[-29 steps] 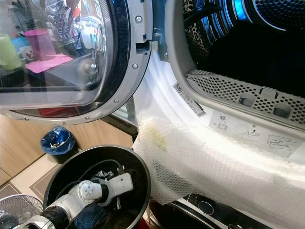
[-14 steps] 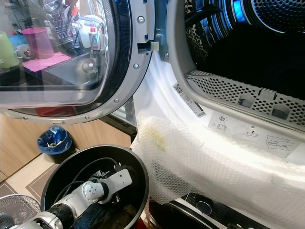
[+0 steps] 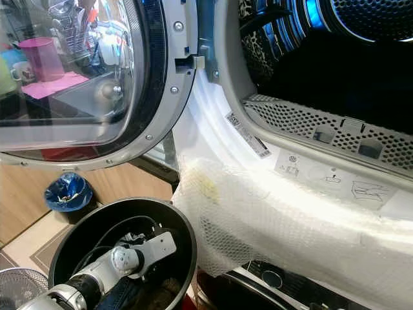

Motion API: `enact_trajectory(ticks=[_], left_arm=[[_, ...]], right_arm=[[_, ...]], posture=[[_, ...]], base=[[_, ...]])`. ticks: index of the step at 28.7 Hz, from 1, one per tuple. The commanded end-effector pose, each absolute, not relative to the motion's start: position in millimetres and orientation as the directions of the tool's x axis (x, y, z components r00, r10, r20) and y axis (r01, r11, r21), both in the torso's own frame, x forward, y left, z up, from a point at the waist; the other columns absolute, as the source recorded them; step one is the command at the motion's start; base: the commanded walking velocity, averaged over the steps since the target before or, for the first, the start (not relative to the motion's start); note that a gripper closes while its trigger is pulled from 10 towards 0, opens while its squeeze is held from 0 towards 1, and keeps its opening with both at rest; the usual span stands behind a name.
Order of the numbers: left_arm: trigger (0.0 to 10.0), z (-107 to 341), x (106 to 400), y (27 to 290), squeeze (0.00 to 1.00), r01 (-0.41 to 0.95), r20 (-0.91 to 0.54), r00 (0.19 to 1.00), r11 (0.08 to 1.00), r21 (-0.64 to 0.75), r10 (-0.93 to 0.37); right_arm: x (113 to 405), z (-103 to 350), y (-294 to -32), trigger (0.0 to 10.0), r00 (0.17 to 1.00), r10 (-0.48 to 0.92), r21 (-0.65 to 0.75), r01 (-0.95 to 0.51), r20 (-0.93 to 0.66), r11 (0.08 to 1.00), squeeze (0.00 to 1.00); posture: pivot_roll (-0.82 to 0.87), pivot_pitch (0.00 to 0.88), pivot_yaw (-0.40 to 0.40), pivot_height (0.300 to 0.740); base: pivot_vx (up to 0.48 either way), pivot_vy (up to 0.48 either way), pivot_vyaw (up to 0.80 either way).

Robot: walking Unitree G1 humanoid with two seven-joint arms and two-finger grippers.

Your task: Clothes washing

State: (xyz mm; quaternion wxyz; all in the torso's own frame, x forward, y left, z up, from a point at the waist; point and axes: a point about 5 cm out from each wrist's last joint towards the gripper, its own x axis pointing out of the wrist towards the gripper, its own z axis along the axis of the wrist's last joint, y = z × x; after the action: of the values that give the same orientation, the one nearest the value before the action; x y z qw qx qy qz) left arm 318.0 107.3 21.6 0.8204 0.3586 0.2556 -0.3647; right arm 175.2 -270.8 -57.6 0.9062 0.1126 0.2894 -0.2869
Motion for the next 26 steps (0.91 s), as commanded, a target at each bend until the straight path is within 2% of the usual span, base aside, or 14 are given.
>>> enact_trajectory(ticks=[1, 19, 20, 21, 25, 26], left_arm=[[0.0, 13.8, 312.8, 118.5, 0.0, 0.792, -0.724, 0.577, 0.476, 0.383, -0.377], [0.0, 24.4, 317.7, 124.6, 0.0, 0.81, -0.694, 0.561, 0.471, 0.348, -0.451], [0.0, 33.8, 320.7, 120.7, 0.0, 0.823, -0.648, 0.539, 0.5, 0.27, -0.538], [0.0, 38.0, 322.1, 119.4, 0.0, 0.826, -0.626, 0.532, 0.511, 0.237, -0.571], [0.0, 56.1, 326.0, 121.4, 0.0, 0.863, -0.567, 0.483, 0.473, 0.178, -0.668], [0.0, 77.0, 319.4, 124.9, 0.0, 0.933, -0.49, 0.351, 0.339, 0.117, -0.798]], right_arm=[[173.9, -60.1, -268.6, 10.0, 0.667, -0.427, 0.038, 0.564, -0.61, 0.825, 0.0], [174.4, -62.2, -261.2, 10.0, 0.685, -0.397, 0.079, 0.552, -0.611, 0.83, 0.0], [175.3, -61.4, -261.5, 10.0, 0.691, -0.394, 0.08, 0.546, -0.606, 0.834, 0.0], [175.7, -61.1, -261.6, 10.0, 0.694, -0.392, 0.08, 0.542, -0.604, 0.836, 0.0], [175.6, -59.5, -264.2, 10.0, 0.707, -0.389, 0.09, 0.536, -0.59, 0.839, 0.0], [173.1, -59.6, -266.8, 10.0, 0.707, -0.39, 0.088, 0.536, -0.59, 0.84, 0.0]], posture=[[0.01, 0.069, 0.015, 0.74], [0.02, 0.044, 0.04, 0.74], [0.01, 0.039, 0.045, 0.74], [0.01, 0.039, 0.046, 0.74], [0.02, 0.033, 0.049, 0.74], [0.04, 0.031, 0.048, 0.74]], base=[[0.0, 0.0, 0.0], [0.0, 0.0, 0.0], [0.0, 0.0, 0.0], [0.0, 0.0, 0.0], [0.0, 0.0, 0.0], [0.0, 0.0, 0.0]])
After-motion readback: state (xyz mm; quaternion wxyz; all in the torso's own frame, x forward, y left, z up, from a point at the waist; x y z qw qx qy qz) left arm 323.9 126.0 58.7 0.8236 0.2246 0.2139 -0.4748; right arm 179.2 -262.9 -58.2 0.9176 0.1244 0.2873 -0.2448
